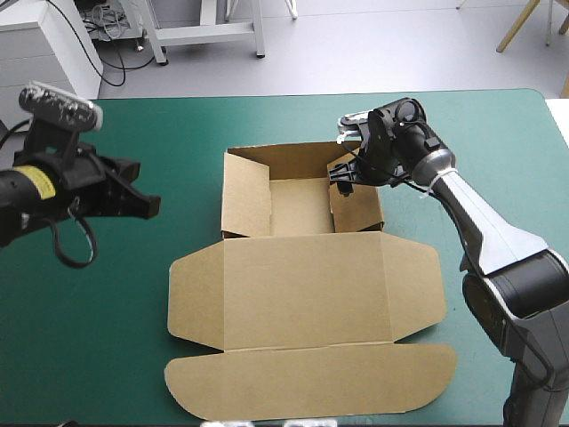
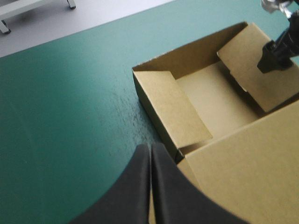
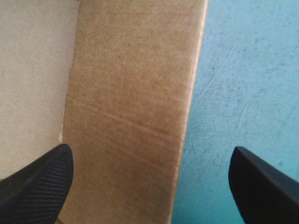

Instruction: Fold the box

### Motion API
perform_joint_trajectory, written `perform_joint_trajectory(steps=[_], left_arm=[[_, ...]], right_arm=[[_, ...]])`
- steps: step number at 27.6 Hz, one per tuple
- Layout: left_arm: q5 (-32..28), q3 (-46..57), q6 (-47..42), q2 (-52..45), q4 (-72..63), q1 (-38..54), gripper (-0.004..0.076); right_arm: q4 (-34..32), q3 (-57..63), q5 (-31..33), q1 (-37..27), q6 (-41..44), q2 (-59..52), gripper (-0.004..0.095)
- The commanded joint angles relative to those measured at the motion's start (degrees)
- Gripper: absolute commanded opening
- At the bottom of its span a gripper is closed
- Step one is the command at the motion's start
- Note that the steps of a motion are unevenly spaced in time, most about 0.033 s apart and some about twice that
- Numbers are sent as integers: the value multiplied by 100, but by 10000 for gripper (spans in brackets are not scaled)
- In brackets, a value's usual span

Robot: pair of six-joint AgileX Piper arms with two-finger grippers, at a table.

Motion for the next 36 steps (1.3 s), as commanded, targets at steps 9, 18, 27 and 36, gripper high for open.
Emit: perform_joint_trajectory(steps=[9,18,27,36], left_arm=[[267,1732,-31,-1935,-124,-6,-10],[267,1793,-31,-2256,-175,-6,-10],[215,1793,-77,-2256,-278,-6,-10],[260,1793,-21,-2256,-290,-6,-10]], right_arm=[[420,-114,-151,-249,-163,204,809],[476,-114,-151,-262,-194,269,539],[363,-140,-151,-285,-477,257,-17],[-807,-948,-151,-1130,-820,-311,-19]])
